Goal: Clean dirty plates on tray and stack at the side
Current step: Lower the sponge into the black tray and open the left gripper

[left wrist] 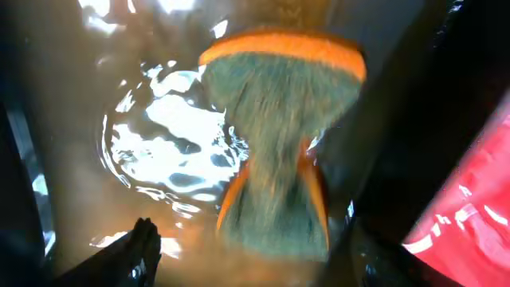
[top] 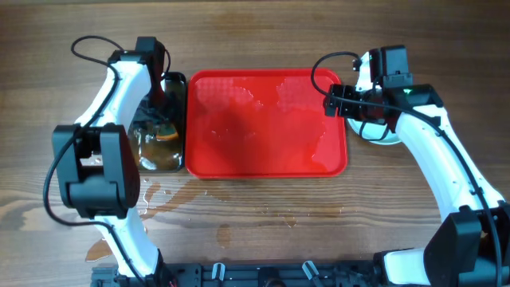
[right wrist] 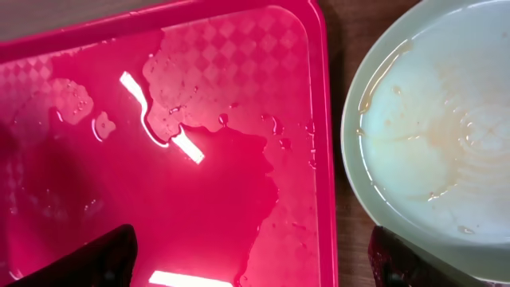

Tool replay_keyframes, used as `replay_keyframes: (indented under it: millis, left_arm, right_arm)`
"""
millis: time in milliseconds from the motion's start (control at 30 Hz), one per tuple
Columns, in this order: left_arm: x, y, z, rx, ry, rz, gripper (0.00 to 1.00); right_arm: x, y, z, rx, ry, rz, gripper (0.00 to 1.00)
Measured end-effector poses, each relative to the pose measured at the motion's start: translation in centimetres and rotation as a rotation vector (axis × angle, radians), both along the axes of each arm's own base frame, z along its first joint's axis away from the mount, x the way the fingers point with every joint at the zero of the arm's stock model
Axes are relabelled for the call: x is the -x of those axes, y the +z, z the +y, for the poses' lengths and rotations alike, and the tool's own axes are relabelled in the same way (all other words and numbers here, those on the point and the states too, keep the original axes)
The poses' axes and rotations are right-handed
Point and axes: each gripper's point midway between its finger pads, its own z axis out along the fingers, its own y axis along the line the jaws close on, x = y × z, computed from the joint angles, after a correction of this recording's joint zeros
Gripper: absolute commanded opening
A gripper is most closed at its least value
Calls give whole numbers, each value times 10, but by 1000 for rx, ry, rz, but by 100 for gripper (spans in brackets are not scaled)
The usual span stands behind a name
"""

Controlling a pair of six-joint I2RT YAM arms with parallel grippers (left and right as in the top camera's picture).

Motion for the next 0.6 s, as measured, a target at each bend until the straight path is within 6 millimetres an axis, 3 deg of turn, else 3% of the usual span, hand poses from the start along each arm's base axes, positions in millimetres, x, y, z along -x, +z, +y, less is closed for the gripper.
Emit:
replay_keyframes:
  millis: [33, 100, 200, 233, 267, 300, 433, 500, 600]
  left_arm:
    - [-1, 11, 0, 0, 0, -12, 100]
    - [-5, 44, 0, 1, -2, -65, 100]
    - [-9, 109, -3, 8, -3, -222, 100]
    - [-6, 128, -4, 10, -7, -269, 100]
    - [0, 154, -6, 14, -12, -332, 100]
    - [4, 165, -7, 15, -16, -362, 100]
    - [7, 176, -7, 17, -17, -394, 100]
    - [7, 175, -7, 17, -17, -392, 100]
    - [7, 175, -7, 17, -17, -392, 100]
  right_arm:
    - [-4, 8, 0, -2, 0, -18, 94]
    - [-8, 23, 1, -6, 0, -52, 94]
    - [-15, 69, 2, -20, 0, -167, 95]
    - [-15, 85, 2, -25, 0, -209, 100]
    - [-12, 111, 1, -33, 0, -277, 100]
    - [-7, 126, 1, -38, -1, -315, 100]
    - [18, 181, -2, -55, 0, -471, 100]
    - [41, 218, -5, -68, -1, -580, 100]
    - [69, 255, -8, -83, 0, -700, 100]
